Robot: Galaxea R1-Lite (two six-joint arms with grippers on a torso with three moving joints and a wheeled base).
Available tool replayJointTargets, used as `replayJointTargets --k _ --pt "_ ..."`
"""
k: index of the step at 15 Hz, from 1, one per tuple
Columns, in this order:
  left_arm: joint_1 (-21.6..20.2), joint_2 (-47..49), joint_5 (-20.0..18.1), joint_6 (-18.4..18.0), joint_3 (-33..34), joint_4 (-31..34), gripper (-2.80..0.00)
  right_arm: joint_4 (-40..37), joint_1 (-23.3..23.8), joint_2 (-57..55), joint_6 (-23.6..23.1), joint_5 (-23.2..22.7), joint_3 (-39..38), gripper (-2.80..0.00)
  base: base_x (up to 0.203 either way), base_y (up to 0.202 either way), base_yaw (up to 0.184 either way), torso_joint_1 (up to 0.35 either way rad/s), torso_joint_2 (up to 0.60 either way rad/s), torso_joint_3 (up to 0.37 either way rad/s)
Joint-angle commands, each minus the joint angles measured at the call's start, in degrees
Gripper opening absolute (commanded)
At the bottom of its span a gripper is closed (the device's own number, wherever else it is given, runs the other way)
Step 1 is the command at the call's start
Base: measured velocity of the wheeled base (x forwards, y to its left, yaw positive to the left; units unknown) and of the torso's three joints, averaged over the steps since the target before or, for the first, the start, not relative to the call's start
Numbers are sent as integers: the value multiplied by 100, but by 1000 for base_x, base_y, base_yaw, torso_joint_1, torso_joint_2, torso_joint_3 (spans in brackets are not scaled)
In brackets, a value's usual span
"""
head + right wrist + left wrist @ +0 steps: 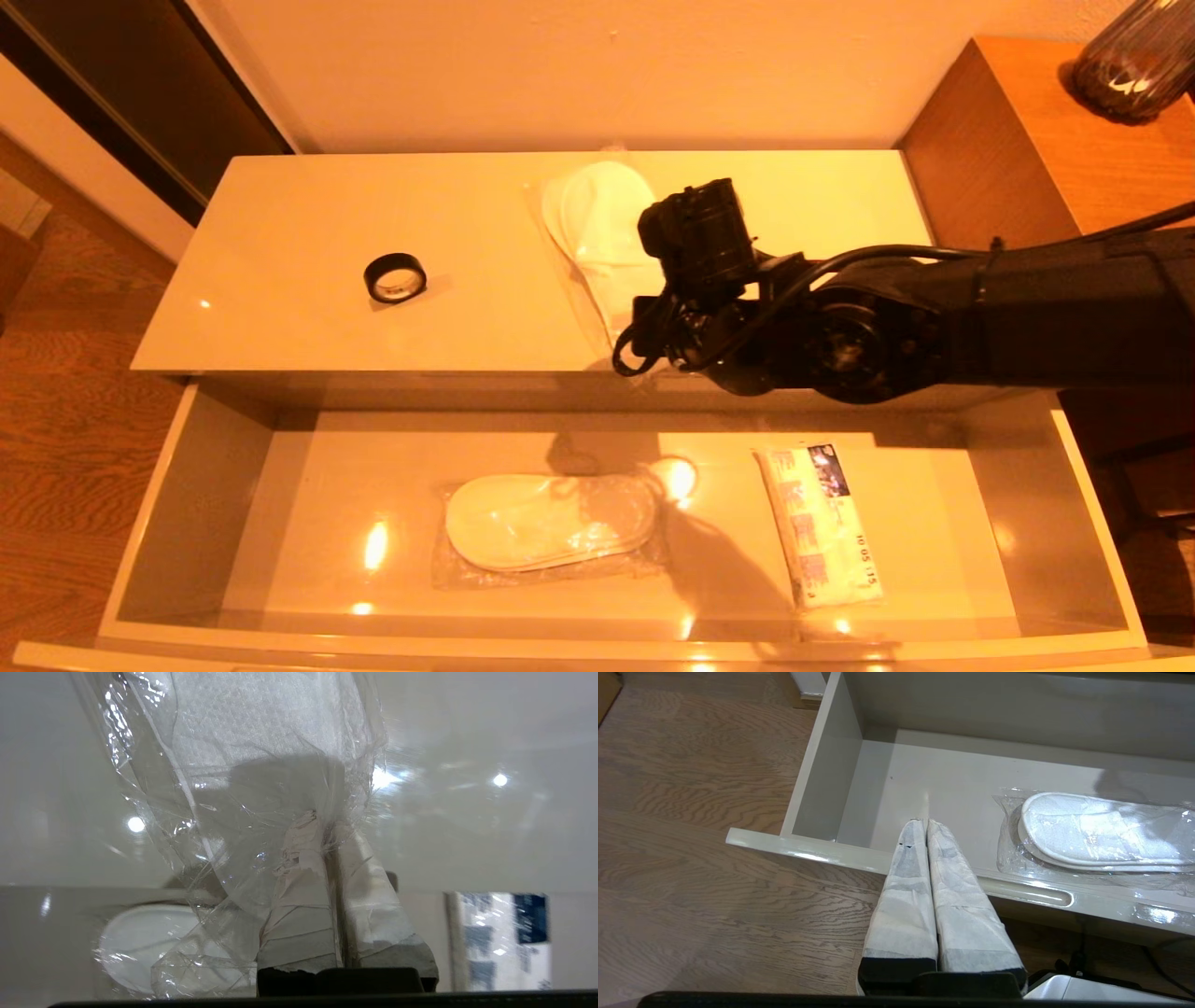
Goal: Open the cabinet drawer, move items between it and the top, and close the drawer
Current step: Take out the disposable slippers from the drawer, then place the disposable slippers on the table
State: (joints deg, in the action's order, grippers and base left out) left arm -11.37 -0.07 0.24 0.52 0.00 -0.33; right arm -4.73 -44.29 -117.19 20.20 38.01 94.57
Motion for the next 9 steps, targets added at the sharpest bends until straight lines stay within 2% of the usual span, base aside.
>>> replayJointTargets --k 1,6,9 --pt "-9 -222 2 1 4 -2 -280 4 49 831 11 17 -627 -280 0 0 0 0 0 0" --pt "-5 -222 2 1 0 -2 -280 -288 148 2966 -11 33 -2770 -280 0 0 0 0 0 0" --pt "-5 -222 2 1 9 -2 -280 -957 167 4255 -10 34 -3837 -280 0 0 0 0 0 0"
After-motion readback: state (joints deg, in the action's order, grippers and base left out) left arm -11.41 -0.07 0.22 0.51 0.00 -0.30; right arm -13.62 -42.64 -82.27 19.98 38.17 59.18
